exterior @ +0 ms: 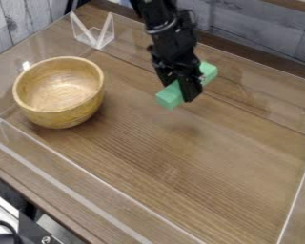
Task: Move green object from inside the wooden bowl to the table next to it
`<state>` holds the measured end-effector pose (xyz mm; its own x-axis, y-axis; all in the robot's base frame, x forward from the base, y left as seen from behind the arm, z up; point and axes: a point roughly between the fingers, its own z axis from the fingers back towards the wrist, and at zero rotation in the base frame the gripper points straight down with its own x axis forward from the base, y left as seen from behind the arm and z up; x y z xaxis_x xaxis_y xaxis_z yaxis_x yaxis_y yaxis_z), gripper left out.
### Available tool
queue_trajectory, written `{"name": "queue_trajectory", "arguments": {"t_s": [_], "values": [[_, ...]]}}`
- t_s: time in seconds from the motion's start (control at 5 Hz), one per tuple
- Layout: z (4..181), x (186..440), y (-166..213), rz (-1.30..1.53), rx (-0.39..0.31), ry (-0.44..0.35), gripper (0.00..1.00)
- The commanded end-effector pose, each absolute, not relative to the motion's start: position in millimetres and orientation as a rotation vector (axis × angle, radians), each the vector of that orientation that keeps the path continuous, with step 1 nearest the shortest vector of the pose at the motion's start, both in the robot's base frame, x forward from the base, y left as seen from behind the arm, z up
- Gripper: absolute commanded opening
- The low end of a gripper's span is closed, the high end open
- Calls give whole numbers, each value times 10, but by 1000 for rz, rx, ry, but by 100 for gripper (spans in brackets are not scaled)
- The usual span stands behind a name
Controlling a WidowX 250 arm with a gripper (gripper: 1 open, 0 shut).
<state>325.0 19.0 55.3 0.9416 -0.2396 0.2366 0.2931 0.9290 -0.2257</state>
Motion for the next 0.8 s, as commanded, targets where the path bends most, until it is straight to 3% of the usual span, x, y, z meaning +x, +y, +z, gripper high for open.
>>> {"name": "queue_trajectory", "arguments": {"t_s": [0.0,0.4,0.6], "values": [[609,3362,277,-225,-223,-238,0],[721,3586,440,-111,-199,-205,0],[707,3486,519,-62,-192,-181,0]]}}
